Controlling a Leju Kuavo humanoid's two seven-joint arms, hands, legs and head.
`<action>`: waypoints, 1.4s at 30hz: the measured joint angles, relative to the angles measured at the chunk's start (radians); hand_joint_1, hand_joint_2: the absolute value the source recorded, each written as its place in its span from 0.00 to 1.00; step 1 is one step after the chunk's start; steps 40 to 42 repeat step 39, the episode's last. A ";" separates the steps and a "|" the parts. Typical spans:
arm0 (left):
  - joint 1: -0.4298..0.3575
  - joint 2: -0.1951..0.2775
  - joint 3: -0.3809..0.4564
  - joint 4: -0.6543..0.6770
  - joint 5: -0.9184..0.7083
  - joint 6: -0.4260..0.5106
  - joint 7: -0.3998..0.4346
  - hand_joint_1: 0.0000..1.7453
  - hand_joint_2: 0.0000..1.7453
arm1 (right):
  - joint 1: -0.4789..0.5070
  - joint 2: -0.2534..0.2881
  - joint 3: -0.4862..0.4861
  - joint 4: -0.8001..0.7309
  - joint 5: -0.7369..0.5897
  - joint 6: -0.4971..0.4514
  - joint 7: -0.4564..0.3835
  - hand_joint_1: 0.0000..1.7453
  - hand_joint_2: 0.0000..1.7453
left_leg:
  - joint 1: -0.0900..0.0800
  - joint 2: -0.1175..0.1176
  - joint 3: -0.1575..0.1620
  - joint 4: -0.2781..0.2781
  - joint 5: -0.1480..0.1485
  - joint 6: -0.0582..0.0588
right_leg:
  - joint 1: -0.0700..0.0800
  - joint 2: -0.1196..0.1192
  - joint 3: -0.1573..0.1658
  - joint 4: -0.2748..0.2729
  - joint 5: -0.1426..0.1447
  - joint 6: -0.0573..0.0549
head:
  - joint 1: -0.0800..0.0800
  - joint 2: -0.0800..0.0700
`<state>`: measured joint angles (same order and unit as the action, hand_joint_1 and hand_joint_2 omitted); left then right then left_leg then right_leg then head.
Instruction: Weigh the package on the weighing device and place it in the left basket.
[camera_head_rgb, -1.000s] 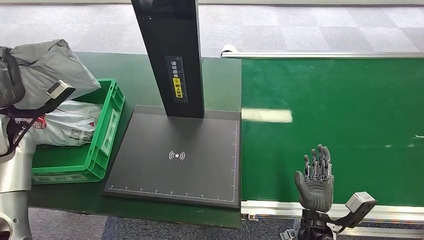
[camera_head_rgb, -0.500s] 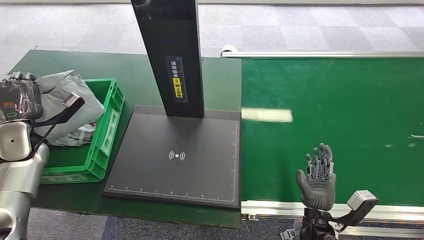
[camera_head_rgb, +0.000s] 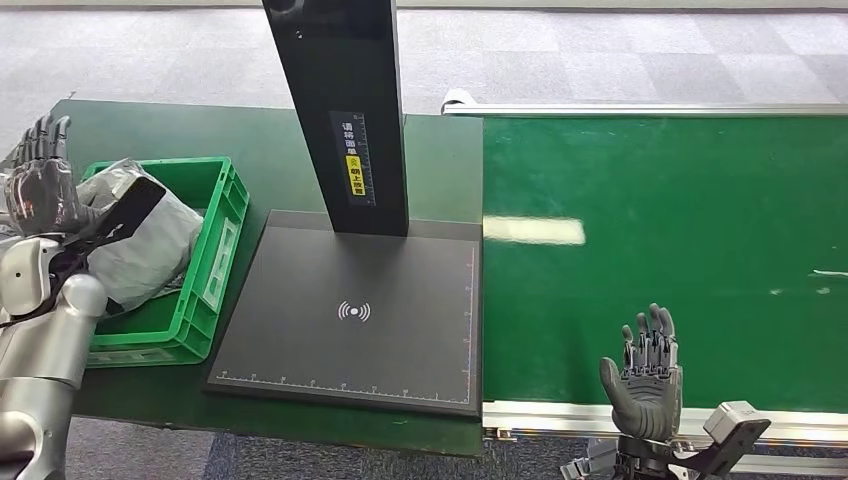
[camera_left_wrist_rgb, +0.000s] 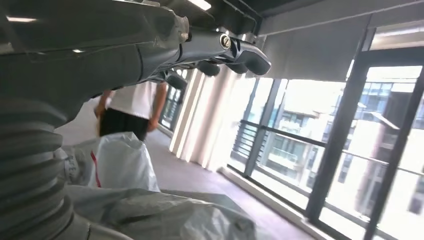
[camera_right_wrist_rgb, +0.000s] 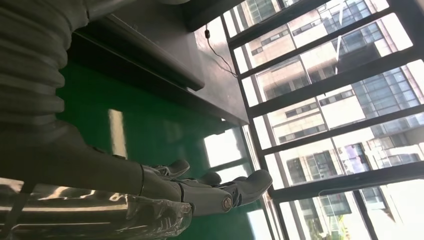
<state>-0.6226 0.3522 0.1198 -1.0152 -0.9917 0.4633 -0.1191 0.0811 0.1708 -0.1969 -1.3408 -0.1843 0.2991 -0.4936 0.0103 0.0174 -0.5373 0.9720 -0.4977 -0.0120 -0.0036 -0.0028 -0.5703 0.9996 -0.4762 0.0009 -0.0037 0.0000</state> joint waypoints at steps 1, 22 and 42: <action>0.004 -0.004 0.000 -0.021 0.068 -0.011 -0.042 0.00 1.00 | 0.001 0.000 -0.004 -0.001 0.000 0.000 0.000 0.00 1.00 | 0.000 0.000 0.000 0.000 0.000 0.000 | 0.000 0.000 0.000 0.000 0.000 0.000 | 0.000 0.000; 0.276 -0.131 -0.053 -0.501 0.757 -0.329 -0.322 0.00 1.00 | 0.029 -0.001 -0.038 -0.006 0.042 0.037 -0.035 0.00 1.00 | 0.000 0.000 0.000 0.000 -0.001 0.000 | 0.000 0.000 0.000 0.000 0.000 0.000 | 0.000 0.000; 0.548 -0.463 -0.349 -0.296 1.135 -0.733 -0.423 0.00 1.00 | -0.005 -0.002 0.122 0.072 0.146 0.018 -0.038 0.00 1.00 | -0.001 0.000 0.000 0.000 -0.003 0.002 | -0.002 0.000 0.000 -0.001 -0.001 0.000 | 0.000 0.000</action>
